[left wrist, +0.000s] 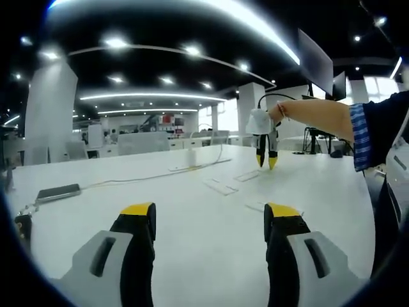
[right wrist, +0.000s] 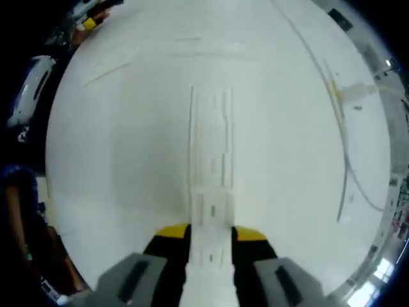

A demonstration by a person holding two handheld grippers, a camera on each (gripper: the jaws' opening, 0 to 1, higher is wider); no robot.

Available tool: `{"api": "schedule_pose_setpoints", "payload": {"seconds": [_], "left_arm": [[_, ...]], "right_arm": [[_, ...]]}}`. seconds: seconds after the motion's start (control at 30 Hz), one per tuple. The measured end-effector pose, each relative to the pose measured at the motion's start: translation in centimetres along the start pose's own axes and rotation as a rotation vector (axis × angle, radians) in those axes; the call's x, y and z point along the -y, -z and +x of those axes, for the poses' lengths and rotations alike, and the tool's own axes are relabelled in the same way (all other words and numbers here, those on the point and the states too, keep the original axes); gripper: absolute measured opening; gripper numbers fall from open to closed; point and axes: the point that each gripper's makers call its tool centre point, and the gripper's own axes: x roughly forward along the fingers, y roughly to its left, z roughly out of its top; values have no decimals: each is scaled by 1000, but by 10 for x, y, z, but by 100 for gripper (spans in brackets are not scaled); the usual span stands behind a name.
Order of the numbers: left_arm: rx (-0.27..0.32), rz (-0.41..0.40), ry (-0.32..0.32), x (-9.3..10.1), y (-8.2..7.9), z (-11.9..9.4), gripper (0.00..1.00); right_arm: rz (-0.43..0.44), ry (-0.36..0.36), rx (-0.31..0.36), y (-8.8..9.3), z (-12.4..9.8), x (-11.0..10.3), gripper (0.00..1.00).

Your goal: Locate the socket holder cover, grip the socket holder cover, clip it into the socket holder slot.

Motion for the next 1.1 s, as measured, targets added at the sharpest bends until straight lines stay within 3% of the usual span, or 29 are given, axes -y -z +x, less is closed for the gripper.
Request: {"api": "schedule_pose_setpoints", "payload": {"seconds": [0.63, 0.8, 0.93, 1.1], "left_arm": [[-1, 5, 7, 3, 1, 0, 68], [-3, 4, 5, 3, 2, 0, 68], [-6, -1, 10, 3, 3, 0, 68], [-12, -5, 13, 4, 4, 1, 68]], "right_arm": [[-9, 6, -56, -7, 1, -1, 27], [-21, 1, -108, -8, 3, 0, 27], [-25, 1, -75, -21, 0, 0, 27], [-41, 0, -88, -28, 1, -1, 27]]}}
